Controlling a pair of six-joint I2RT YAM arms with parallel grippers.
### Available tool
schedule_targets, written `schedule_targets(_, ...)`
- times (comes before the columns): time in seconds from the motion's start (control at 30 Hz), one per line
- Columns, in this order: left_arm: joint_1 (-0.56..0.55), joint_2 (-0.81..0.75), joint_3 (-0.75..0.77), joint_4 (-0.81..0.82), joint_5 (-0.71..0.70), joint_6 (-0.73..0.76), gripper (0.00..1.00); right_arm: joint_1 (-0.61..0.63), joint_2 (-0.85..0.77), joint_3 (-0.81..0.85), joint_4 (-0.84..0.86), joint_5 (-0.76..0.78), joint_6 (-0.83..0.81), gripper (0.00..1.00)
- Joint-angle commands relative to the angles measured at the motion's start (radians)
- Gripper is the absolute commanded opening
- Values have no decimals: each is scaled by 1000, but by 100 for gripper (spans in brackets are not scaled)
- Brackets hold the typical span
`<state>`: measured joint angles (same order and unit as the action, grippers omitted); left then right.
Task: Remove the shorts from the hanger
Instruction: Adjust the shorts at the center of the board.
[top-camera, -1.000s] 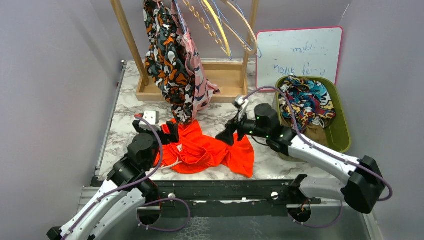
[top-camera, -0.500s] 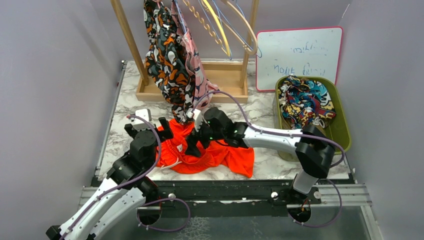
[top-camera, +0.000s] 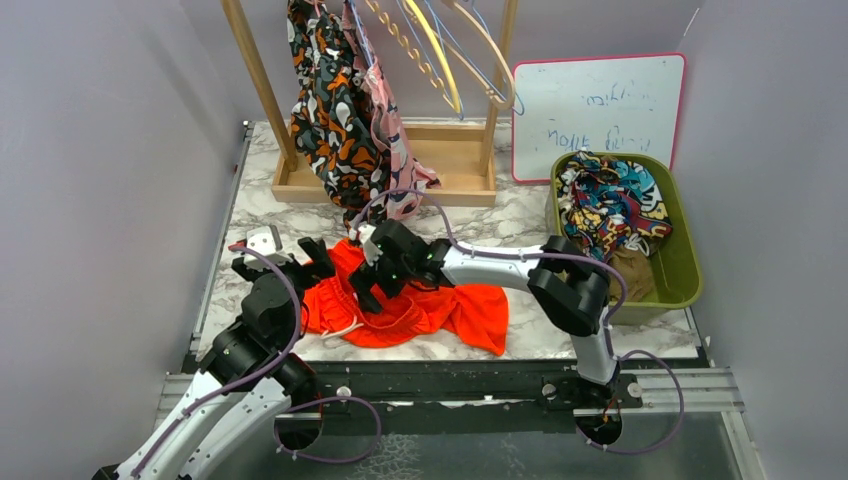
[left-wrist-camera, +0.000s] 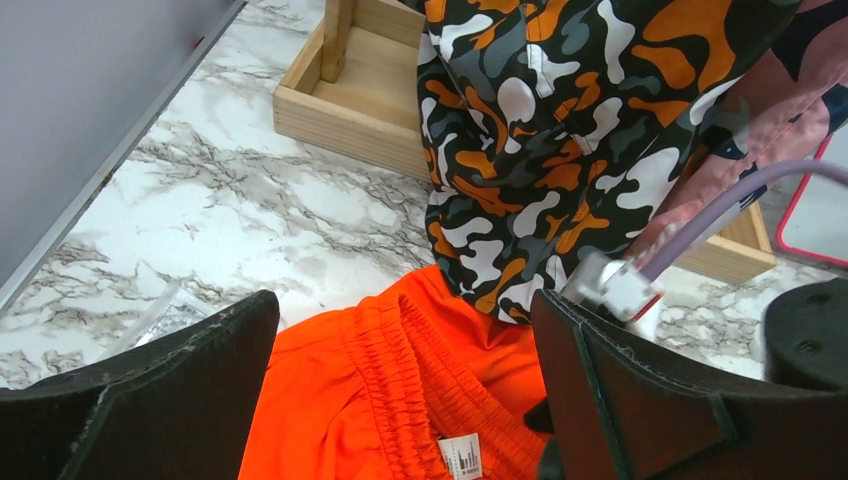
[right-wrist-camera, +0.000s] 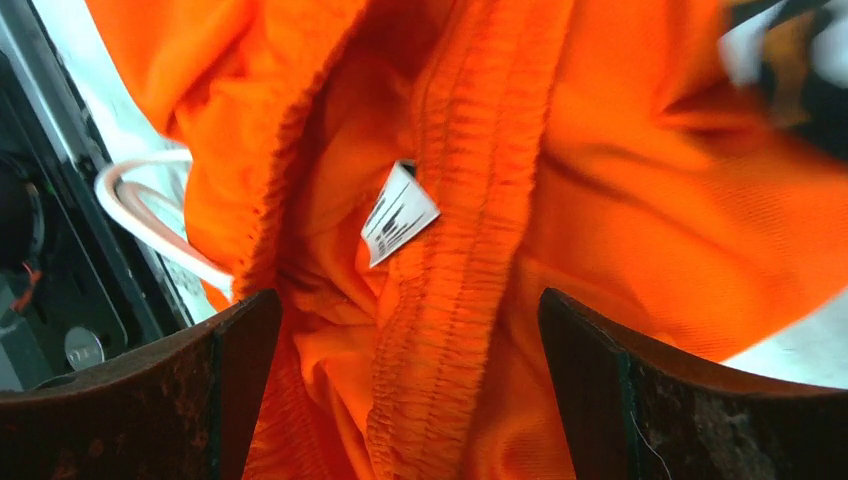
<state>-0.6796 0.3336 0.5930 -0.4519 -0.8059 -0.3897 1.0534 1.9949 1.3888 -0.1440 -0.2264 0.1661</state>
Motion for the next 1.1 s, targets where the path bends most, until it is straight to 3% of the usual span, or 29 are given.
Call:
schedule_targets(0.0, 8, 19, 14, 7, -5, 0, 99, 51, 36, 33, -63, -49, 3, 100)
schedule_targets(0.7, 8, 0, 10, 11, 1, 5, 99, 64, -25, -2, 70, -145, 187, 100)
schedule_targets(1.0, 8, -13, 9, 10, -5, 4, 99, 107, -3, 14, 78, -71, 151, 100)
schedule_targets(1.07, 8, -13, 10, 10, -6, 4, 99, 125, 22, 22, 51, 45, 128, 100)
